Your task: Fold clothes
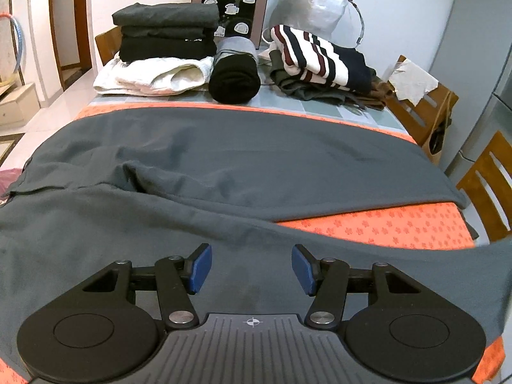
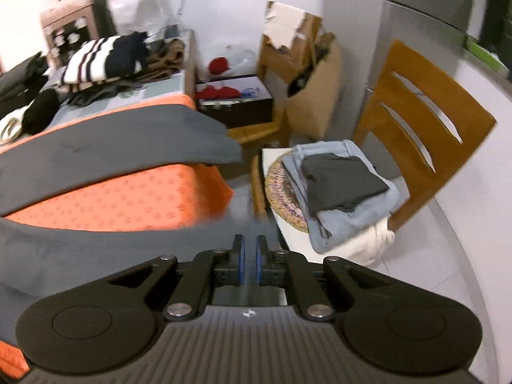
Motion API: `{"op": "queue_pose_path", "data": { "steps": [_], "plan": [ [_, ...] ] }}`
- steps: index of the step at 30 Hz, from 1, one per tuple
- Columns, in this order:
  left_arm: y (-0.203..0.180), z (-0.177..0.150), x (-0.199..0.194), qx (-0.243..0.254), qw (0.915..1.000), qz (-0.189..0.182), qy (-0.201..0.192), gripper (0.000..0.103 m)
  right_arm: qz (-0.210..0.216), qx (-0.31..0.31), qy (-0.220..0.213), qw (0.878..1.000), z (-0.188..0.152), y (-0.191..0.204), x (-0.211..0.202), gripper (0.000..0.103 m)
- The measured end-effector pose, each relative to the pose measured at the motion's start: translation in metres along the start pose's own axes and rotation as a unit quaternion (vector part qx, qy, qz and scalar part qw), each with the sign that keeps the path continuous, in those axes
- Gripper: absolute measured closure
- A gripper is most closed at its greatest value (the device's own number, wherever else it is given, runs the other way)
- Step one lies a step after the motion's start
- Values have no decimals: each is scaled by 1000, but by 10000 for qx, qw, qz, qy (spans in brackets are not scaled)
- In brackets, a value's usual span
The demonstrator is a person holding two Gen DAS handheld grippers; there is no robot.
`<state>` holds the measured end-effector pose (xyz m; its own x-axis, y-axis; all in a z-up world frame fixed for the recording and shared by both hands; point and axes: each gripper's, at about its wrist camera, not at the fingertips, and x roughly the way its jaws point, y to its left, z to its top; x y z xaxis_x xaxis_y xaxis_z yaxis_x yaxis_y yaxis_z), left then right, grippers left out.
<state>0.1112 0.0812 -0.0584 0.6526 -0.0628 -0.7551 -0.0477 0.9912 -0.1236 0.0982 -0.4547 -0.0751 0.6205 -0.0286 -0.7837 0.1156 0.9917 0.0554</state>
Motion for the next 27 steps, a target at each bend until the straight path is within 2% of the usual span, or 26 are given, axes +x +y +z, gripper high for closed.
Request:
{"op": "queue_pose_path", "data": {
  "steps": [2, 4, 6, 8, 10, 12, 16, 21, 26, 27],
  "plan": [
    [3, -3, -1, -19, 10000, 30, 29, 45, -37, 79, 47, 10000, -8, -4, 1, 92],
    [5, -6, -2, -35, 9999, 75, 64, 45, -41, 242, 100, 9996, -18, -9, 0, 82],
    [6, -7, -2, -2, 9999, 63, 110, 45, 6, 567, 120, 9983, -32, -15, 0, 75],
    [5, -8, -2, 70, 9999, 31, 154, 45, 69, 963, 158, 9952, -47, -21, 1, 72],
    [2, -8, -2, 163, 9997, 10, 185, 45, 141, 1550, 206, 9876, -67, -29, 4, 64],
    [0, -8, -1, 233, 9995, -9, 195, 45, 191, 2236, 255, 9742, -90, -36, 8, 60],
    [-4, -4, 0, 280, 9994, -4, 186, 45, 379, 3558, 403, 9329, -136, -46, 22, 60],
    [-6, -2, 2, 236, 9996, 41, 164, 44, 742, 4976, 520, 8627, -181, -52, 38, 49],
    [-2, -7, 2, 108, 9997, 121, 207, 44, 1211, 5701, 614, 8103, -202, -53, 61, 50],
    [0, -8, 2, 73, 9996, 137, 224, 44, 1316, 5796, 595, 8020, -204, -53, 64, 53]
  ]
}}
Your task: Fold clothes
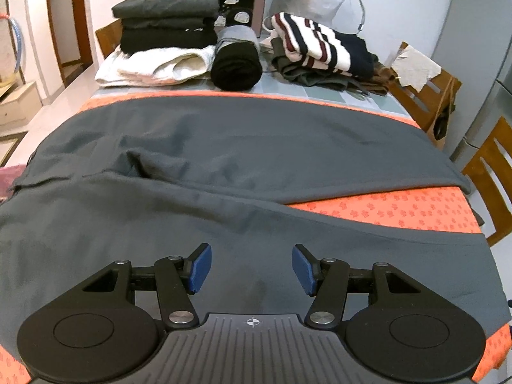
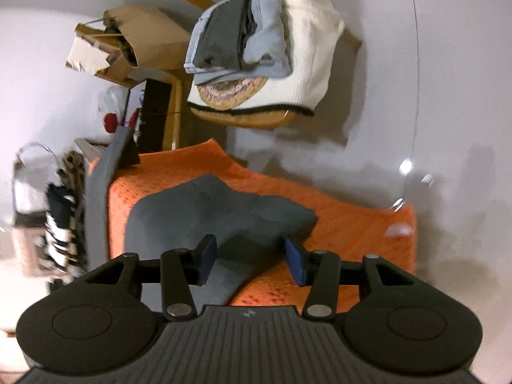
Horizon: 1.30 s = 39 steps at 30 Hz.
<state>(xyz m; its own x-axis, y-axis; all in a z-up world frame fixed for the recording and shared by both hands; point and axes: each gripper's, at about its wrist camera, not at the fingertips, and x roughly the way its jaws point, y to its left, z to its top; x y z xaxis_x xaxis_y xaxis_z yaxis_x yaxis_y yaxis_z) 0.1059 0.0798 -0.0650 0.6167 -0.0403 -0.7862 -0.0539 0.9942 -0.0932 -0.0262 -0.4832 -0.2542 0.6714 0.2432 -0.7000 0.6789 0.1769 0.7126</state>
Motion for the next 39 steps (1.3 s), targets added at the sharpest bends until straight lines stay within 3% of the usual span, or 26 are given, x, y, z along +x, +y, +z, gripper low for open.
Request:
{"op": "queue_pose_path", "data": {
  "steps": [2, 3, 4, 6, 9, 12, 15, 17, 22, 25, 29, 32, 35, 36, 39],
  "plan": [
    [2, -3, -1, -61, 10000, 34, 15, 44, 105, 89, -14, 9999, 2, 1, 2, 71],
    [4, -5, -2, -93, 9999, 51, 16, 44, 139, 28, -49, 9999, 3, 4, 1, 87],
    [5, -6, -3, -125, 9999, 69, 18, 44, 228, -113, -116, 9996, 3, 10, -1, 98],
    [7, -8, -5, -208, 9997, 111, 12, 44, 375, -447, -249, 9980, 4, 22, -6, 100],
    [12, -10, -8, -302, 9994, 169, -15, 44, 322, -1458, -440, 9878, -4, 62, -13, 100],
    [15, -9, -12, -400, 9990, 172, -75, 44, 295, -2776, -570, 9586, -24, 120, -21, 100],
    [16, -6, -16, -497, 9986, 134, -157, 44, 411, -4060, -545, 9113, -52, 178, -23, 101],
    [16, -2, -19, -599, 9980, 55, -216, 44, 503, -4838, -448, 8726, -75, 212, -20, 101],
    [14, 6, -25, -881, 9952, -280, -328, 44, 866, -6285, 355, 7722, -141, 273, 7, 101],
    [11, 9, -26, -1020, 9926, -568, -326, 43, 1014, -6837, 1079, 7146, -187, 288, 31, 101],
    [6, 6, -20, -1100, 9908, -762, -224, 40, 1108, -7163, 2131, 6552, -243, 291, 60, 100],
    [4, -2, -13, -1104, 9910, -747, -81, 40, 997, -7394, 2689, 6092, -267, 286, 70, 92],
    [2, -11, -4, -1128, 9908, -738, 84, 40, 1038, -7409, 2758, 6035, -263, 291, 64, 81],
    [1, -13, -1, -1157, 9903, -757, 144, 40, 1045, -7392, 2767, 6050, -260, 293, 61, 67],
    [-3, -19, 11, -1256, 9878, -863, 310, 40, 1014, -7179, 2689, 6341, -235, 291, 50, 65]
  ]
}}
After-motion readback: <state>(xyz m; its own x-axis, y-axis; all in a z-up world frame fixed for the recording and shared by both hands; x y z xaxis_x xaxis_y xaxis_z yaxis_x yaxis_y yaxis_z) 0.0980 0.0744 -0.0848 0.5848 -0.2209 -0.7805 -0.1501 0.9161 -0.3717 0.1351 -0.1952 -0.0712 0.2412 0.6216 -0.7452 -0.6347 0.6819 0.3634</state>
